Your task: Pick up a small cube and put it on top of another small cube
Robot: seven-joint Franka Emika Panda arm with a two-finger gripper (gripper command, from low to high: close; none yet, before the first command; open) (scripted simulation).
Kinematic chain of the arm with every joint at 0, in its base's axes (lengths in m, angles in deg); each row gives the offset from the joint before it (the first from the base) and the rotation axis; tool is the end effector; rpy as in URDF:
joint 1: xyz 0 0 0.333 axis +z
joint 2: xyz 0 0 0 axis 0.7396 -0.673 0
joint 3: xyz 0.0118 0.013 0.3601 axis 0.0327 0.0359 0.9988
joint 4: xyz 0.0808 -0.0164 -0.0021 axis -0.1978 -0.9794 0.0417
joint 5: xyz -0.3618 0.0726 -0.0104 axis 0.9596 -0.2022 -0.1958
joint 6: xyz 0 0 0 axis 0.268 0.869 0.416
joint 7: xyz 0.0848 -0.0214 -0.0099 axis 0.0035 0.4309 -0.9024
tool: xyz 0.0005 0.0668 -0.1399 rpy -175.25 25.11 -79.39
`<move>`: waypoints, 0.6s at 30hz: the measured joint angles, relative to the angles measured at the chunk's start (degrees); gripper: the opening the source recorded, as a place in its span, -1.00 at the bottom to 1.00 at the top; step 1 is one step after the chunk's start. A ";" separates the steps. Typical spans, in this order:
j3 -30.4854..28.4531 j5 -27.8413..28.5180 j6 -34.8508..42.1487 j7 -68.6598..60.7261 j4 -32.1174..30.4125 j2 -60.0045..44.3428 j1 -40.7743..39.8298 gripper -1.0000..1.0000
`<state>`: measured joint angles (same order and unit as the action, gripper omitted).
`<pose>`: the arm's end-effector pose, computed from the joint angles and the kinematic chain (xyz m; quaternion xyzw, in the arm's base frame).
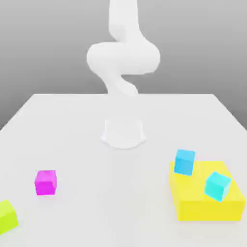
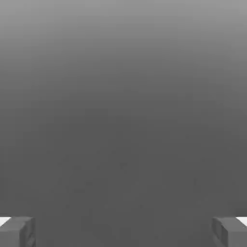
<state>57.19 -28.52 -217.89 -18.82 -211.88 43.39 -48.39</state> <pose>0.3582 -0.0204 0.6794 -0.8489 0.3877 -0.3260 0.1510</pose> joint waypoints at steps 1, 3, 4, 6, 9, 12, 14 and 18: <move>-0.85 -0.44 -0.62 0.07 0.01 -2.25 -0.31 0.00; -2.52 -1.24 -1.83 0.24 0.03 -6.52 -0.83 0.00; -3.35 -1.68 -2.40 0.29 0.04 -8.61 -1.08 0.00; -4.98 -2.58 -3.56 0.37 0.07 -12.77 -1.62 0.00; -7.28 -4.10 -5.28 0.35 0.10 -18.99 -2.61 0.00; -9.33 -5.82 -6.98 0.20 0.14 -25.23 -3.85 0.00; -10.70 -6.94 -8.12 0.11 0.17 -29.40 -4.67 0.00; -13.02 -9.22 -10.38 -0.08 0.22 -37.75 -7.22 0.00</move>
<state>44.18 -37.74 -228.27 -18.90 -211.66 5.65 -55.61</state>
